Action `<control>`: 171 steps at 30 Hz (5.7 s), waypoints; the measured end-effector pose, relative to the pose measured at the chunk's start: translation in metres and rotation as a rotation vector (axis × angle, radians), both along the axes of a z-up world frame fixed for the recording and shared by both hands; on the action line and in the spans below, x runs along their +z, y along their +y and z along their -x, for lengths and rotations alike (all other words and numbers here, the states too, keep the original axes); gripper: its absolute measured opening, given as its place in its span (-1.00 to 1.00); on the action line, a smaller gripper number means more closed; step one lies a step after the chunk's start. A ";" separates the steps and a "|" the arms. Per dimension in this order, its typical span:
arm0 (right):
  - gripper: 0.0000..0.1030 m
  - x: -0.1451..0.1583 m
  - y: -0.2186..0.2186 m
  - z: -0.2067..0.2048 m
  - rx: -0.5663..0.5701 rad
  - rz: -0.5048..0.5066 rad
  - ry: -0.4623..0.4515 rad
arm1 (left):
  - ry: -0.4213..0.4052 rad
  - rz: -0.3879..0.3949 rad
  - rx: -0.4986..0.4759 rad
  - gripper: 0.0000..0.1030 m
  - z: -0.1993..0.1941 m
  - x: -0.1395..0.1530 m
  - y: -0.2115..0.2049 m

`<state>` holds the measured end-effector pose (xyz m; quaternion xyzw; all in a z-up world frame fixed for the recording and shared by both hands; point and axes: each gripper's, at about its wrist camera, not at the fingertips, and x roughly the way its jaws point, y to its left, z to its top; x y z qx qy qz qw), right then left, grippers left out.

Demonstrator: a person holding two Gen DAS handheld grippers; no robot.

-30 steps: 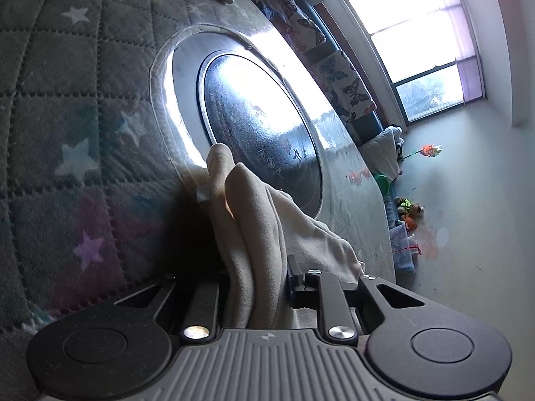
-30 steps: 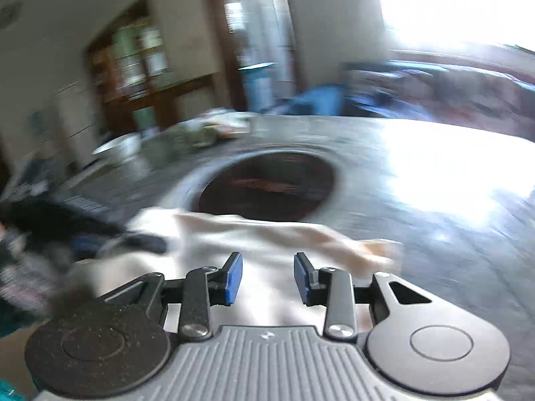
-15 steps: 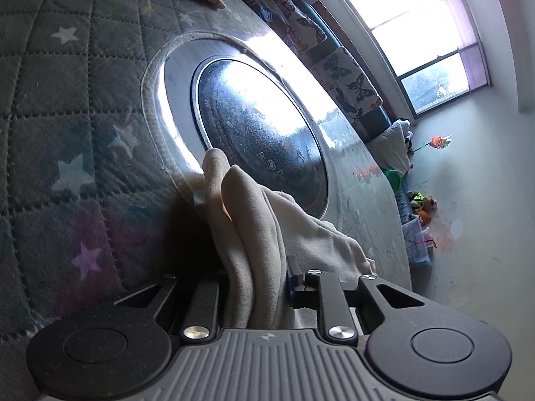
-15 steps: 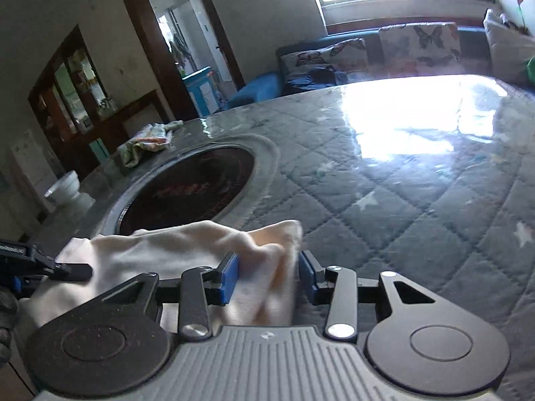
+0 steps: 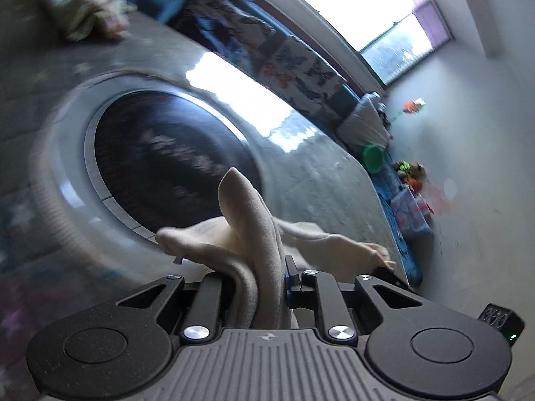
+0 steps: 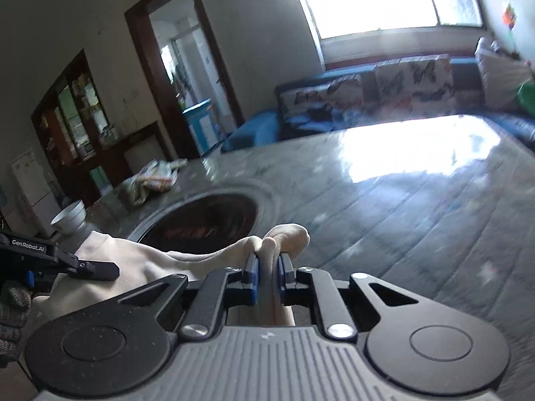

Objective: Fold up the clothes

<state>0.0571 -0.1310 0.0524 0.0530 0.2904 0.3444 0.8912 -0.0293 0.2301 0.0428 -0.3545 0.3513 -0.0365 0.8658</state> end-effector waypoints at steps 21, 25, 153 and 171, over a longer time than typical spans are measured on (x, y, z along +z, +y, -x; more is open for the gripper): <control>-0.81 0.041 -0.109 -0.075 -0.347 0.153 -0.121 | -0.020 -0.174 -0.250 -0.67 -0.140 0.008 -0.154; -0.81 0.031 -0.115 -0.086 -0.367 0.171 -0.103 | 0.004 -0.190 -0.255 -0.67 -0.150 0.000 -0.162; 1.00 -0.052 -0.090 0.029 -0.343 0.275 0.012 | 0.080 -0.671 -0.189 1.00 -0.034 -0.050 -0.214; 1.00 -0.051 -0.088 0.037 -0.340 0.270 0.008 | 0.077 -0.678 -0.191 1.00 -0.025 -0.051 -0.220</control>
